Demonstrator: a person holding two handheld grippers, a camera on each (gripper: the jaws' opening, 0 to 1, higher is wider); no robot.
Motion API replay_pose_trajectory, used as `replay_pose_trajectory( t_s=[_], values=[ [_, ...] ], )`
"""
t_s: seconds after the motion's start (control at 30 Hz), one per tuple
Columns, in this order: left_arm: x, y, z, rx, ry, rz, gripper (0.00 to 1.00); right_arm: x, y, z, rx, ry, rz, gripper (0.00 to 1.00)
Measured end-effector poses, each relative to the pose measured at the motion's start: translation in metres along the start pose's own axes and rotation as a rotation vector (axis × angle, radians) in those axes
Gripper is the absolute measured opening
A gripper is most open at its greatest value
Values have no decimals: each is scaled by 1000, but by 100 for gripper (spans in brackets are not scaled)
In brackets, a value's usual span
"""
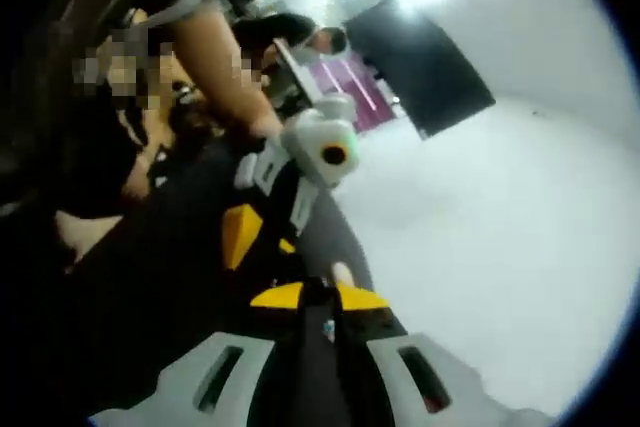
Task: Pick up three earphones and place each one into its charging case using tactile feedback, ensure that each earphone is properly inserted and securely positioned inside the case.
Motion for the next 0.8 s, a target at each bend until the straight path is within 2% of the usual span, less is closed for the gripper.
replay_pose_trajectory(
  t_s=[0.07, 0.17, 0.3, 0.37, 0.57, 0.7, 0.8],
  values=[
    [0, 0, 0, 0, 0, 0, 14, -2, 5, -2, 15, 17, -8, 13],
    [0, 0, 0, -1, 0, 0, 14, -2, 6, 0, -8, 24, 4, 13],
    [0, 0, 0, 1, -1, 1, 14, 1, -5, 6, -55, 27, 11, 13],
    [0, 0, 0, 1, -2, 1, 14, 3, -10, 10, -122, 19, 42, 13],
    [0, 0, 0, 4, -1, 2, 14, 10, -20, 23, -227, -23, 114, 13],
    [0, 0, 0, 7, -2, 1, 14, 14, -21, 24, -178, -32, 136, 12],
    [0, 0, 0, 8, -3, 1, 14, 14, -20, 21, -72, -49, 133, 12]
  ],
)
Point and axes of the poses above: the point that each gripper's makers call its tool centre point, and the gripper's own axes: x roughly forward along the fingers, z roughly to its left, y roughly out of its underside, the point moved 6 cm from there along -x, roughly backward along the fingers, and after that the axes turned 12 degrees about x, right-handed, at the moved point
